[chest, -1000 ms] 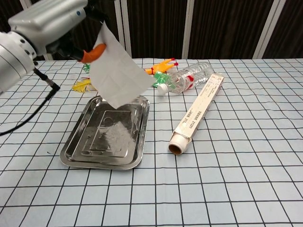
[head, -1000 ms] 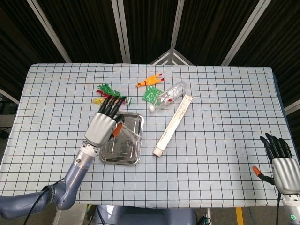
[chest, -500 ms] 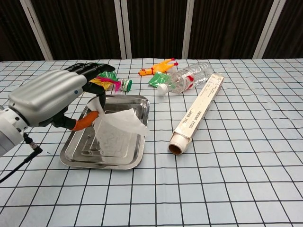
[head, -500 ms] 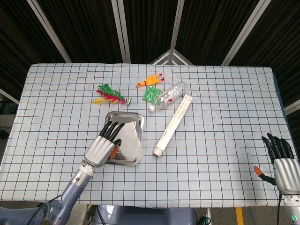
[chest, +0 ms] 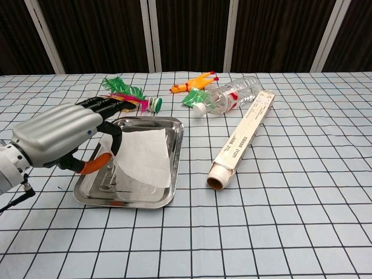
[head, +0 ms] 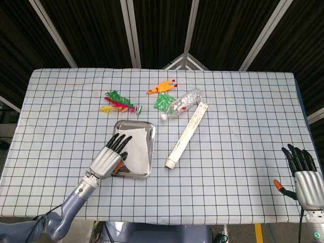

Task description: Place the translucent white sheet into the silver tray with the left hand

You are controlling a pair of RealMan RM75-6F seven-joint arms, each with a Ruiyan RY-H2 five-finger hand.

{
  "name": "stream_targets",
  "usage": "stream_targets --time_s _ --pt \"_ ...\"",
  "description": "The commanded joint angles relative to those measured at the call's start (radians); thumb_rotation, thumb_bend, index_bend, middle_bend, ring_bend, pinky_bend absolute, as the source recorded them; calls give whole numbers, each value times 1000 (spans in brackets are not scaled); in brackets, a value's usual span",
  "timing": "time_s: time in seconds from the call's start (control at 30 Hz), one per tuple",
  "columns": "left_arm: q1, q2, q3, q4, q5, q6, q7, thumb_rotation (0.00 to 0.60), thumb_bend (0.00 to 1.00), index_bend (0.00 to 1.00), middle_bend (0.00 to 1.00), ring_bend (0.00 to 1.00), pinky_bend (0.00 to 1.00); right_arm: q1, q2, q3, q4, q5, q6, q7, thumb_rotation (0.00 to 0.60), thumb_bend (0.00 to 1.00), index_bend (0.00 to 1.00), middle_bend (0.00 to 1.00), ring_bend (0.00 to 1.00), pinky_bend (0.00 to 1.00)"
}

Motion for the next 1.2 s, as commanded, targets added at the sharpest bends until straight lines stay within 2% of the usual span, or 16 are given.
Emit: stream_targets --time_s 0.03,0.2,0.3,0.47,0.57,0.73,0.8,1.0,1.2 --pt "-3 7 8 19 7 -16 -15 600 399 432 0 0 0 0 1 0 1 1 0 3 600 289 0 0 0 40" --pt "1 21 8 26 2 -26 -17 600 189 172 0 0 0 -1 0 2 1 2 2 1 600 290 0 0 0 40" --pt "3 41 8 22 1 -30 -14 600 131 37 0 0 0 -1 -1 2 1 4 1 -3 600 290 0 0 0 41" --pt "7 87 9 -2 0 -34 -27 600 128 0 0 0 0 -2 -3 4 1 4 4 -8 600 289 0 0 0 41" --pt "0 131 17 -36 -6 -70 -48 600 202 0 0 0 0 -1 -3 4 -1 5 2 -9 600 290 0 0 0 41" --pt "-44 239 42 -135 -18 -195 -73 600 493 0 0 0 0 0 -4 3 -3 3 0 -13 600 289 0 0 0 41" --pt "-62 273 51 -175 -21 -242 -87 600 553 0 0 0 0 0 -4 3 -3 4 0 -12 600 290 0 0 0 41" --pt "-113 341 76 -257 -36 -370 -68 600 653 0 0 0 0 1 -3 4 -4 5 -3 -9 600 290 0 0 0 40" --pt "-148 342 70 -309 -73 -444 -12 600 660 0 0 0 0 2 -4 5 -3 5 -3 -8 600 290 0 0 0 41"
